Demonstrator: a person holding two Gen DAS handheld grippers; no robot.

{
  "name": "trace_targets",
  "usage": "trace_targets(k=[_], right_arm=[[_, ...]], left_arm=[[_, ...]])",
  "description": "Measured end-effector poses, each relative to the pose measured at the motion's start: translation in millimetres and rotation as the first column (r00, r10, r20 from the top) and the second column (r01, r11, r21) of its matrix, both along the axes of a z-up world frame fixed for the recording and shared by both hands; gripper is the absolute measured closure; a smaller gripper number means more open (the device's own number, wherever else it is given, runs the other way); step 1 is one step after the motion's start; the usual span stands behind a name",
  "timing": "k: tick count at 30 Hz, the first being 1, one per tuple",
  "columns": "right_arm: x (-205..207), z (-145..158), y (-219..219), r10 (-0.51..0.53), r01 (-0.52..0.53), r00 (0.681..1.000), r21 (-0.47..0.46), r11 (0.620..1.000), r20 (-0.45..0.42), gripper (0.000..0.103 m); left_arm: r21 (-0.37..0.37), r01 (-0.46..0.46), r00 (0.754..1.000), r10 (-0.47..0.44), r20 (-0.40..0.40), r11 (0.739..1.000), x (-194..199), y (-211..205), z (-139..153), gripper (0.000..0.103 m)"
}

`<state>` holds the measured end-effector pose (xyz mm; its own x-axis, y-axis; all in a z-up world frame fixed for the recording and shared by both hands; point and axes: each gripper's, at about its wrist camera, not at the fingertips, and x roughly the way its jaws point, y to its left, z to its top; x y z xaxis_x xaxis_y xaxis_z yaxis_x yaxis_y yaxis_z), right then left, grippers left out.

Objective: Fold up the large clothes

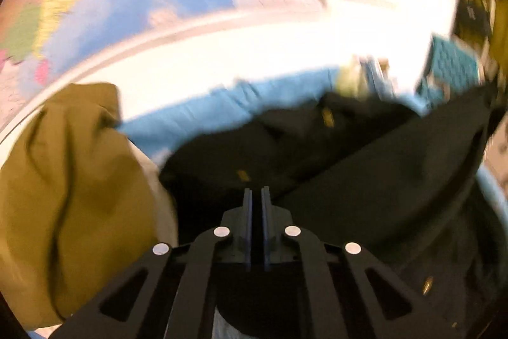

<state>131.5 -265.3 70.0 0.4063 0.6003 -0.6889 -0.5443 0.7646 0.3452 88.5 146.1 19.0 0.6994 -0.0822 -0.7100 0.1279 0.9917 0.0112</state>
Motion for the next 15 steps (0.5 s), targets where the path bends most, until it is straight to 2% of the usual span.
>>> trace_targets(k=[2,3,5,8,11,15], right_arm=[[12,-14,-3,-0.03,0.03,0.998,-0.007,1.0,-0.054,0.086],[20,-29,1,-0.051,0.047,0.996,-0.056,0.997,-0.079,0.086],[31,-57,8,-0.059,0.047,0.989,-0.09,0.995,-0.132,0.086],[42,-78,6,-0.088,0.076,0.979,-0.068,0.995,-0.182,0.085],[48,-75,2,-0.098,0.095,0.979,-0.027,0.995,-0.181,0.085],[53,-52,-1,-0.116,0.121,0.986,0.032,0.992,-0.121,0.086]], left_arm=[[-0.065,-0.015,1.0,0.016,0.011,0.998,3,7,8,0.099],[-0.078,-0.014,1.0,0.015,0.014,0.997,3,9,8,0.099],[-0.041,-0.028,1.0,0.028,0.007,0.999,5,6,0,0.099],[0.021,-0.032,0.998,0.033,-0.048,0.999,8,-3,-16,0.094],[0.036,-0.039,0.997,0.041,-0.058,0.999,10,-4,-21,0.092],[-0.028,-0.065,0.997,0.064,-0.031,0.997,16,6,-12,0.092]])
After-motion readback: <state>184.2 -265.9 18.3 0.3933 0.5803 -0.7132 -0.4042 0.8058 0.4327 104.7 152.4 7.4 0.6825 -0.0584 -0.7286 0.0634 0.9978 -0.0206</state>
